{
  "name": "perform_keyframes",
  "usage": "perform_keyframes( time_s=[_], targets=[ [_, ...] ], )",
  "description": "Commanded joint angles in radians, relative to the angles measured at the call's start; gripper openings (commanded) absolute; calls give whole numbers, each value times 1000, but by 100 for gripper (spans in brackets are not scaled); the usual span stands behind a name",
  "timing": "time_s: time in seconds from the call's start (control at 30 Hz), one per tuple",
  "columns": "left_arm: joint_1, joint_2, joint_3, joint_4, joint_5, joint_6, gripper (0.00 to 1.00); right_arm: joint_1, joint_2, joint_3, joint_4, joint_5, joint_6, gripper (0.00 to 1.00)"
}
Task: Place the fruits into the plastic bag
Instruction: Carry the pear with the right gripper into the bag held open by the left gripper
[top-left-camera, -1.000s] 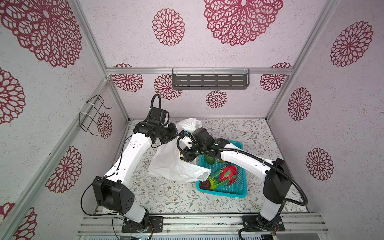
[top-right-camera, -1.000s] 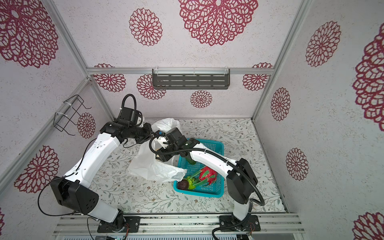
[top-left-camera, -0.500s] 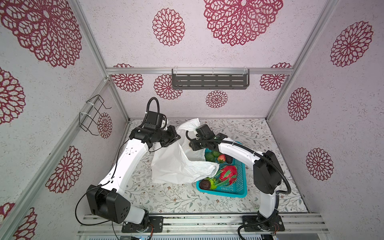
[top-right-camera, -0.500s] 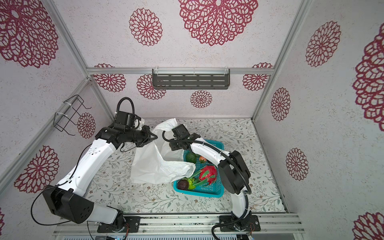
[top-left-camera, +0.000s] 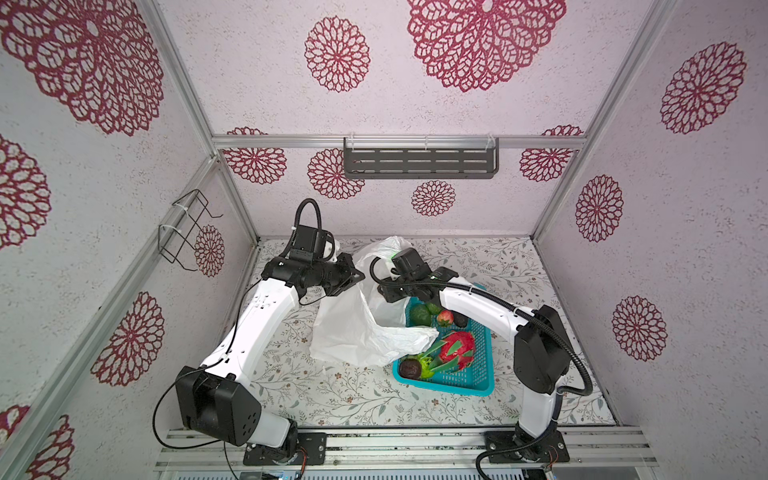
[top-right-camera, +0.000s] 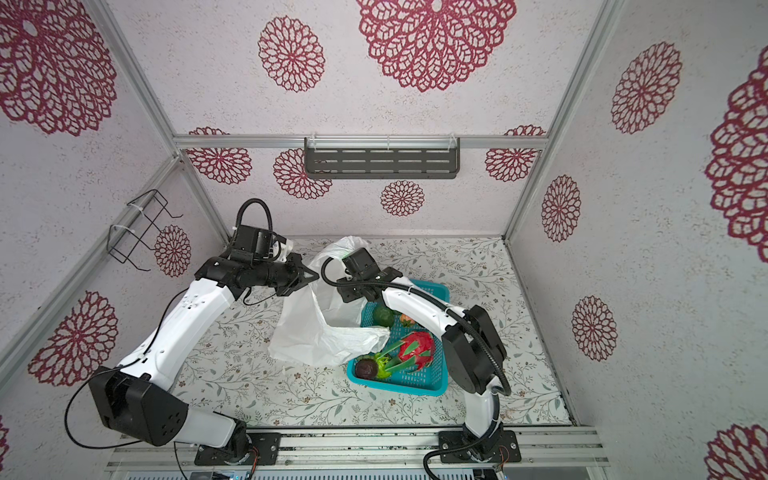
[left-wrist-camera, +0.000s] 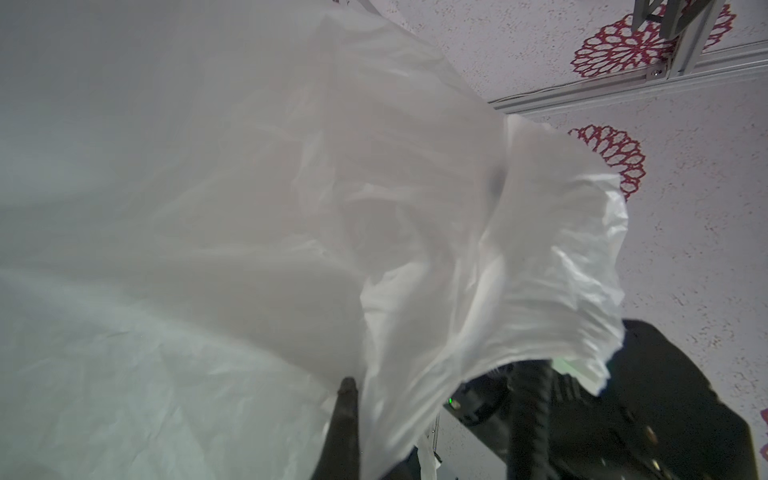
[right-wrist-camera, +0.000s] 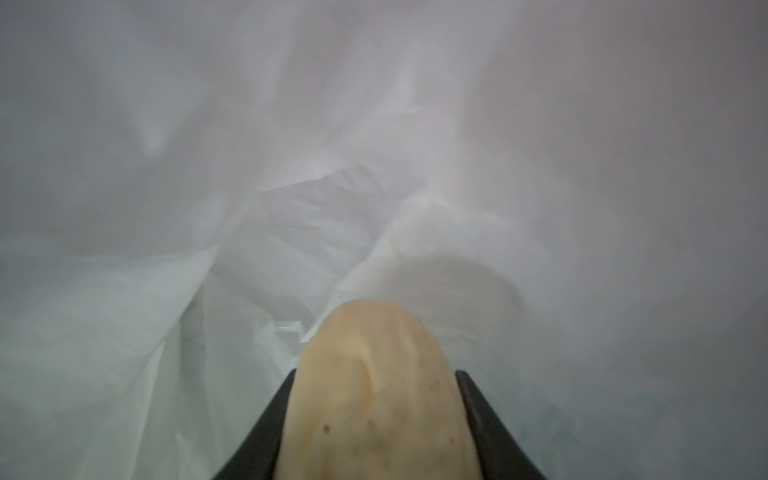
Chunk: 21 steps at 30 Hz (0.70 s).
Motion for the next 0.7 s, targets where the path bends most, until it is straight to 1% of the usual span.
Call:
perform_keyframes(
  time_s=[0.0, 0.27, 0.43, 0.57, 0.67],
  targets=[
    [9, 12, -12, 36, 12, -16, 0, 38, -42, 3, 71, -77, -48, 37],
    [9, 6, -23, 56, 15, -19, 0, 56, 71, 27, 54, -144, -31, 40],
    [9, 0, -31, 57, 14, -17, 0, 57, 105, 31, 19, -161, -25, 52],
    [10, 1, -35, 56, 6, -17, 0, 55, 103, 29, 9, -142, -23, 58],
    [14, 1, -37, 58, -6, -21, 0, 56, 90, 29, 4, -133, -34, 65]
  ],
)
